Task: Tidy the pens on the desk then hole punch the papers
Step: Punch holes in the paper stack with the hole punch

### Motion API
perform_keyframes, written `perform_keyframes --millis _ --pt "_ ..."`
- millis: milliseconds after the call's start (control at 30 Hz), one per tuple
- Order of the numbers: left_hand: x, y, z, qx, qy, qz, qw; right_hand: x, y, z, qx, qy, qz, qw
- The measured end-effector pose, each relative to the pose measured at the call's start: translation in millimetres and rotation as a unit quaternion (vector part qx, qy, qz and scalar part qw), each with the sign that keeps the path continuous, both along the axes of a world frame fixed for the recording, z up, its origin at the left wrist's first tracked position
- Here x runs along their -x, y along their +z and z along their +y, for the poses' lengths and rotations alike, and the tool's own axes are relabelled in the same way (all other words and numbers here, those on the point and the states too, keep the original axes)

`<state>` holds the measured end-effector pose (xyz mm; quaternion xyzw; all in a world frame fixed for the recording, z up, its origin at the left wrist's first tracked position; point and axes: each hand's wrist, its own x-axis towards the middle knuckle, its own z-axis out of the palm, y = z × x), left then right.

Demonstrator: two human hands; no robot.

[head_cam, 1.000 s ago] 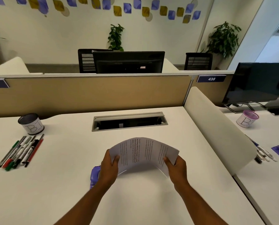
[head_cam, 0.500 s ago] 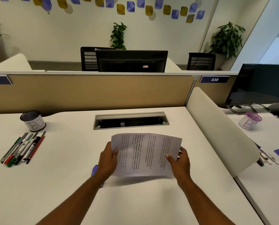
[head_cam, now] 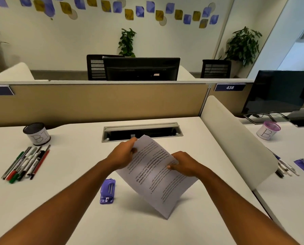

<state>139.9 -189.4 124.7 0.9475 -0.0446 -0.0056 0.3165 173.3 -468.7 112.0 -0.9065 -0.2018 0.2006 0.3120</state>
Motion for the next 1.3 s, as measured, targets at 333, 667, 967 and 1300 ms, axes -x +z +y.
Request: perform_keyframes --millis 333,667,967,1300 --pt "52.5 -50.6 40.8 0.163 0.227 -0.028 0.960 27.2 -39.4 -21.6 -0.238 -0.142 0.145 0.950" --pt "101.0 -105.8 69.9 0.215 0.355 0.129 0.901 49.2 -94.9 13.5 -0.277 -0.232 0.217 0.907" --pt "95.2 -113.8 85.0 0.215 0.346 0.179 0.896 58.8 -119.7 53.1 -0.258 -0.279 0.258 0.888" --pt "84.0 -113.2 92.3 0.218 0.343 0.203 0.891 63.5 -117.4 67.9 -0.246 -0.269 0.287 0.886"
